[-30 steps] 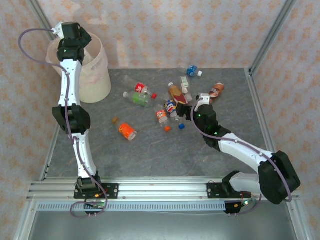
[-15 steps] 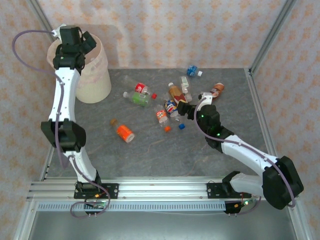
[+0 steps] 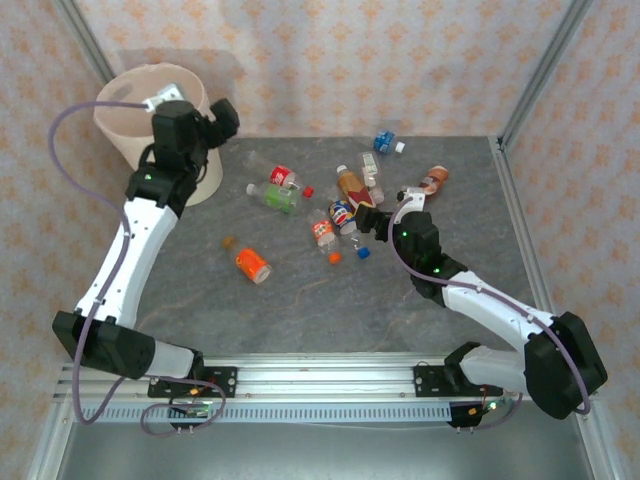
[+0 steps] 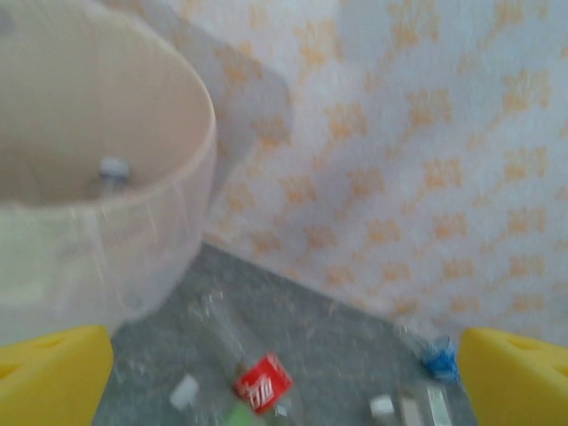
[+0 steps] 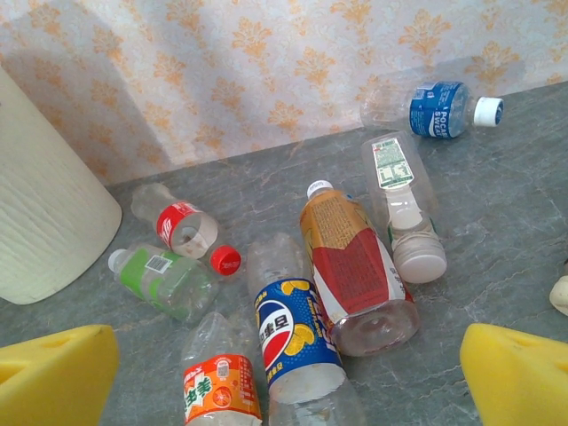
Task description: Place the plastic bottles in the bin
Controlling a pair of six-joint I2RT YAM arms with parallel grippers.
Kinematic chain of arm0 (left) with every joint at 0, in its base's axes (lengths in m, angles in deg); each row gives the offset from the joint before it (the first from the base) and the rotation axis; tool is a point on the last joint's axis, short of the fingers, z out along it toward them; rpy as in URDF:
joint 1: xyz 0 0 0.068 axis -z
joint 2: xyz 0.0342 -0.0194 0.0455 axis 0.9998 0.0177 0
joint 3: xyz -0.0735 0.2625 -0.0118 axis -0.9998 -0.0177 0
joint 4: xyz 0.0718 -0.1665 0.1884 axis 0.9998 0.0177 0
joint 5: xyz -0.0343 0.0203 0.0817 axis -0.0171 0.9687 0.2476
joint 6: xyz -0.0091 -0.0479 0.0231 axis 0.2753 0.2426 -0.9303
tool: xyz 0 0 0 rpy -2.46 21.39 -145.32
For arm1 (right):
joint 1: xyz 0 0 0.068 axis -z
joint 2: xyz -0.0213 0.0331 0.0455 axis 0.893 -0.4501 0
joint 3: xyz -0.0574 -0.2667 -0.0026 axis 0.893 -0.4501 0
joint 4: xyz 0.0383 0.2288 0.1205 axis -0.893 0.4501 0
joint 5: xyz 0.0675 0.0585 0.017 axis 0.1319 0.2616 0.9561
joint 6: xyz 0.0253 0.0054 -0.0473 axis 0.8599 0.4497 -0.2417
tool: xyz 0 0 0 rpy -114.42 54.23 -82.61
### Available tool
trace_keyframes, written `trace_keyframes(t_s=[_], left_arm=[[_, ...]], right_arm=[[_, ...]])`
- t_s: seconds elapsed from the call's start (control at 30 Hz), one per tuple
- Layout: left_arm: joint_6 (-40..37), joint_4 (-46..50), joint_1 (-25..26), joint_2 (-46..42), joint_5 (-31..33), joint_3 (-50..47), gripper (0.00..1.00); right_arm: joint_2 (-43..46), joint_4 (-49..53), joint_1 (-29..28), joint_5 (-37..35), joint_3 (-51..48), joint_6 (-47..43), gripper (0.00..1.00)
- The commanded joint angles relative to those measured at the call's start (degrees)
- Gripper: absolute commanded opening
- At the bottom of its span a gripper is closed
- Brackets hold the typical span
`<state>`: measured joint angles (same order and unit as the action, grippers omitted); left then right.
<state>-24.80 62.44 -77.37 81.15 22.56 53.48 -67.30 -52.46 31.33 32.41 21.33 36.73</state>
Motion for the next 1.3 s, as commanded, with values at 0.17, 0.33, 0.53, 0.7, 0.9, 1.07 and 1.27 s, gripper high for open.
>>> trace_keyframes(t_s=[0.17,0.33,0.53,0.7,0.9,1.07,1.27], left_arm=[[10.13,3.81,6.29,-7.15,3.71,-11.13,1.00],[18.52,13.33,6.58,-8.95,3.47,-17.27,1.00],[29.84,17.49,6.53,-8.87,3.11,-27.42,1.00],[35.02,14.83,6.73,-6.70,-2.48,-34.07,0.99],[35.15,13.77,9.21,0.16,-5.30,-33.38,0.97],[36.58,13.78,9.48,5.30,-5.10,-33.18,0.95],[36.15,4.75,9.73,9.91,-7.35,-36.48,0.92]], right_arm=[[0.29,-2.60,0.26,-0.62,-1.45,1.64,0.99],[0.46,-1.90,0.26,-0.12,-1.84,1.37,0.99],[-0.23,-1.99,0.24,-0.13,-1.30,1.87,0.99],[-0.60,-1.68,0.28,-0.26,-1.01,1.95,0.99],[-0.81,-1.15,0.25,-0.17,-0.48,2.25,0.99],[-0.78,-0.58,0.23,-0.18,-0.34,2.08,0.99],[-0.39,-0.36,0.28,-0.80,-0.75,1.76,0.99]])
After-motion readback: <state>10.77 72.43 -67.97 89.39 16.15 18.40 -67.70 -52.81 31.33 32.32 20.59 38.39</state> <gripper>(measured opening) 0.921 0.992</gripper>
